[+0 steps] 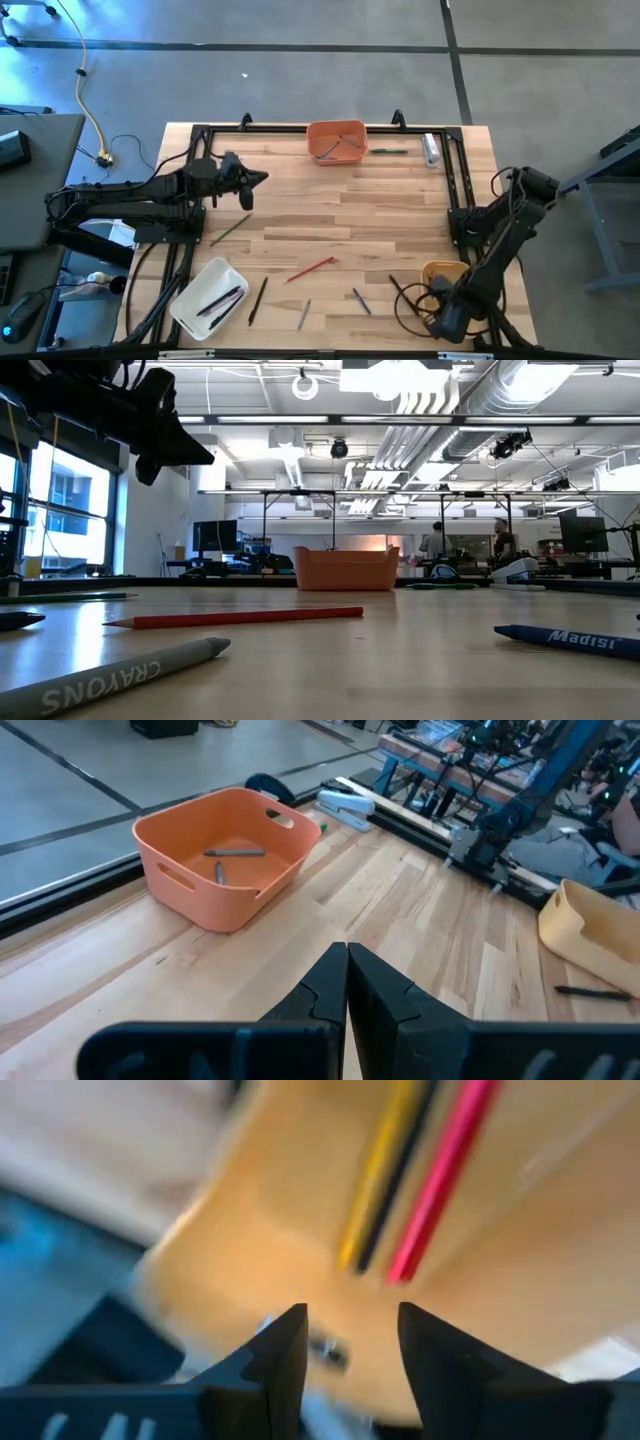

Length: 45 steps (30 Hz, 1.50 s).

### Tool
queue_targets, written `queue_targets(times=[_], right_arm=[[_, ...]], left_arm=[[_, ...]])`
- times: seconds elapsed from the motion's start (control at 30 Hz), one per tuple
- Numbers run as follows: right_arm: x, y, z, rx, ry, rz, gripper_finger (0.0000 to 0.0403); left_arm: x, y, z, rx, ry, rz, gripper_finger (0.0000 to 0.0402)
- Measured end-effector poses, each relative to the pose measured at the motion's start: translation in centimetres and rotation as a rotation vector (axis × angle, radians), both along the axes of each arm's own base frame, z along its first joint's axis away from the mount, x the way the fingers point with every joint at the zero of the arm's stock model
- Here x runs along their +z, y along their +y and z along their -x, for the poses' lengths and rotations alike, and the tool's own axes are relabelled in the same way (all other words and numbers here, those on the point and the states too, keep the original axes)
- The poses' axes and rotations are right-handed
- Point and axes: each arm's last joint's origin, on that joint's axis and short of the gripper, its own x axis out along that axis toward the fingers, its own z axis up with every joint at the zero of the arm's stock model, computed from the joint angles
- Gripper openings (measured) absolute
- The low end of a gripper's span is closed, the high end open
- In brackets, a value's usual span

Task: Sort crayons/erasers/pens/pencils in bins
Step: Put the black pen into the white bin

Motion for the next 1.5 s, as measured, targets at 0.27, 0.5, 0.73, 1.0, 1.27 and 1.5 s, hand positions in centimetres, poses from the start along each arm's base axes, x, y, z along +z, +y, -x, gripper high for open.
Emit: queue_targets(times=[0.27, 0.5, 0.73, 1.0, 1.27, 1.5], right_arm=[[9.0, -1.9, -1.9, 0.178, -0.168, -0.082, 0.0117], [15.1, -7.9, -3.6, 0.279, -0.497, 0.063, 0.0012], [14.9, -15.7, -4.3, 0.310, -0.790, 0.285, 0.0004], [7.8, -22.9, -6.2, 0.229, -1.217, 0.320, 0.0001], [3.5, -28.2, -6.9, 0.116, -1.329, 0.371, 0.0000], [2.9, -33.3, -6.3, 0.154, -1.136, 0.451, 0.0000]], left_arm=[[-0.6, -0.1, 0.2, -0.034, 0.089, -0.029, 0.0000], [-0.9, -0.2, 0.2, -0.074, 0.110, -0.006, 0.0000], [-0.9, -0.3, 0.2, -0.087, 0.109, 0.001, 0.0000], [-0.9, -0.3, 0.3, -0.061, 0.108, 0.019, 0.0000], [-0.9, -0.1, 0.4, 0.007, 0.121, -0.009, 0.0000], [-0.9, -0.1, 0.4, 0.034, 0.092, 0.044, 0.0000]])
